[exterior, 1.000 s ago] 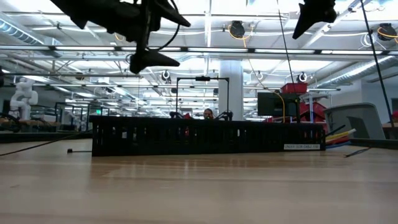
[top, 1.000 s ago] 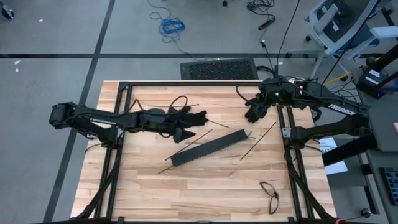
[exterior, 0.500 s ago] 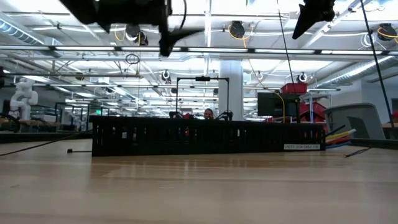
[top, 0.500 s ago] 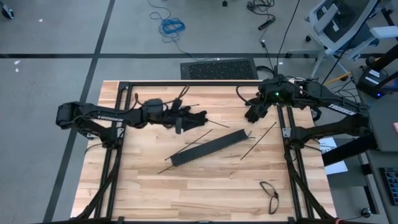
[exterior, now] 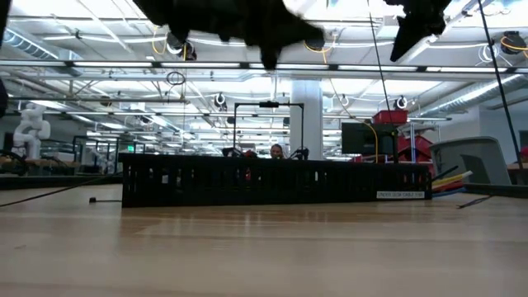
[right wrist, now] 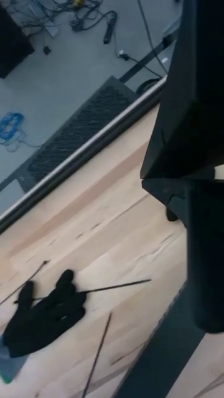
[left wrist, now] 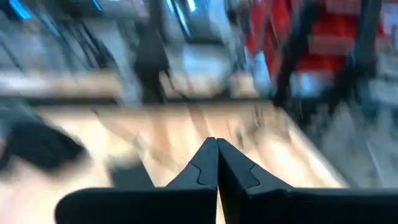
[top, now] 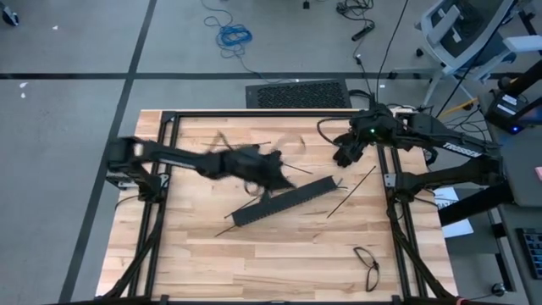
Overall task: Ziptie cables
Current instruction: Close the cable duct
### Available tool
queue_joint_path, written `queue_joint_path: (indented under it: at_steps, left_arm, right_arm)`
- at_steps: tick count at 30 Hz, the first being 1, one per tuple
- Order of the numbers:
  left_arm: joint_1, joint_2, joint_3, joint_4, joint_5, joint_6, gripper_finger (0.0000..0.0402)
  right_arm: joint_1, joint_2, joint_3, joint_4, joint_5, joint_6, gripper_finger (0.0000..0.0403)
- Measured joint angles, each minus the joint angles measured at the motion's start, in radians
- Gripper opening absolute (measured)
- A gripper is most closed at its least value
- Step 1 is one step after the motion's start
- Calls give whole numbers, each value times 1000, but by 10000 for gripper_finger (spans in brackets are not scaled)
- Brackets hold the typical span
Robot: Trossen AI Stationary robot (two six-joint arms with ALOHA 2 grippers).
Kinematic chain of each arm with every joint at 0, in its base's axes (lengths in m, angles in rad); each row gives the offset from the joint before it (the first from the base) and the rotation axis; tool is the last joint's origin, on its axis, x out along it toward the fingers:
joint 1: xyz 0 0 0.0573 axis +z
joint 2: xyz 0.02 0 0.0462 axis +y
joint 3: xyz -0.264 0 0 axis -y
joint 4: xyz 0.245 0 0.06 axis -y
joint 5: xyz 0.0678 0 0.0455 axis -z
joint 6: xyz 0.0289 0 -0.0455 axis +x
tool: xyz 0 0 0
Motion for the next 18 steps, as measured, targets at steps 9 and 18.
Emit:
queue_joint_path:
  at_steps: [9, 18]
  left_arm:
    - [-28, 219, 36, 130, -78, 23, 1]
    - [46, 318, 229, 192, 180, 52, 0]
  right_arm:
    - [-2, 0, -149, 39, -6, 82, 0]
    - [-53, 0, -242, 97, -7, 46, 0]
